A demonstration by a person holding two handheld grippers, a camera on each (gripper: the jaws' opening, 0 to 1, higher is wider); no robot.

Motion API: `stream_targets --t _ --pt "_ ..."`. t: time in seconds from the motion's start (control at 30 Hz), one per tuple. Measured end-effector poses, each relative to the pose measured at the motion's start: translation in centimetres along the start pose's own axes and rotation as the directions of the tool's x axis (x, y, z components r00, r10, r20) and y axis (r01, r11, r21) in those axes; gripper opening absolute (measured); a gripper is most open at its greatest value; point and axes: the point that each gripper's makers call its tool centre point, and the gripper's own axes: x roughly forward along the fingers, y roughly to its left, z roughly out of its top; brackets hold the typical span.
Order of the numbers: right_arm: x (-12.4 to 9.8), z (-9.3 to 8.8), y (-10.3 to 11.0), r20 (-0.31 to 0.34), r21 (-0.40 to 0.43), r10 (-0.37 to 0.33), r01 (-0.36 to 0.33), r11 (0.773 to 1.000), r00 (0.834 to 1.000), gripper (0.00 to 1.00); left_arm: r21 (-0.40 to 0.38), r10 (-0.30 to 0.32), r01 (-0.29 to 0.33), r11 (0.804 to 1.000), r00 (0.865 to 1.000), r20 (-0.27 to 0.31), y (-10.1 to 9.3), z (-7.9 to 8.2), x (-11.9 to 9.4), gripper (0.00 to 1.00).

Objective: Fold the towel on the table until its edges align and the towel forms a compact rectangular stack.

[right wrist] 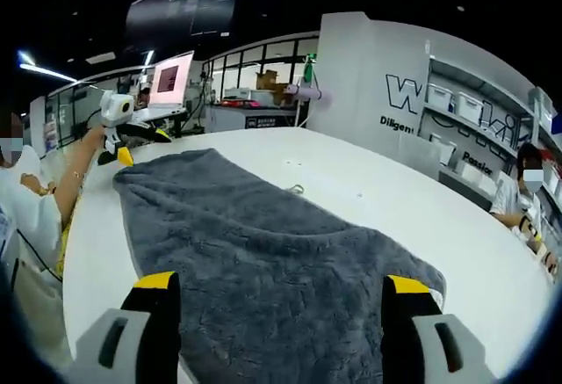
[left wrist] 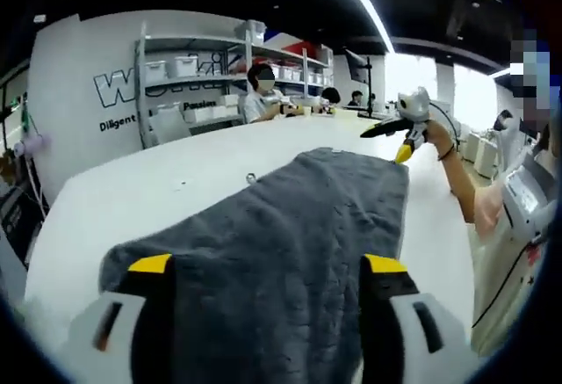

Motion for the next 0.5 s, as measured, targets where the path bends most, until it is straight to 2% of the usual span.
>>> stream_targets --t 0.1,0.13,0.2,0.23,0.27,0.3,0.33,0.5 --pt "0.1 -0.2 0.0 -0.008 0.0 -0.004 0.004 1.0 1.0 1.0 -0.009 0.006 -0.006 1.0 1.0 0.031 0.6 0.7 1.1 0.99" --pt "0.2 -0.3 0.0 -0.014 -0.002 -0.004 0.004 1.0 1.0 1.0 -0.026 0.011 -0.009 1.0 0.998 0.06 0.6 0.9 1.6 0.99" --pt "0.3 -0.4 0.1 -0.02 -0.002 0.0 0.0 1.0 1.0 1.0 -0.037 0.011 -0.008 0.999 0.998 0.066 0.5 0.2 2.2 0.99" --pt "0.4 -0.4 0.2 -0.021 -0.001 0.003 -0.003 1.0 1.0 1.0 -0.043 0.018 -0.017 0.999 1.0 0.022 0.4 -0.8 2.2 0.99" --pt "0.4 -0.4 0.2 -0.023 0.001 0.006 -0.006 1.0 1.0 1.0 0.021 0.027 -0.026 0.999 0.999 -0.032 0.3 -1.9 2.2 0.99" --pt "0.5 -0.4 0.3 -0.025 0.0 0.006 -0.006 1.0 1.0 1.0 0.032 0.039 -0.038 0.999 0.998 -0.044 0.4 -2.3 2.2 0.99" --pt "0.6 -0.5 0.4 -0.027 -0.002 0.009 -0.009 1.0 1.0 1.0 0.009 0.046 -0.045 0.999 0.997 -0.059 0.3 -2.8 2.2 0.99" --pt "0.6 -0.5 0.5 -0.025 0.006 0.031 -0.03 1.0 0.999 1.0 0.0 0.05 -0.05 0.999 0.997 -0.064 0.7 -3.4 1.8 0.99"
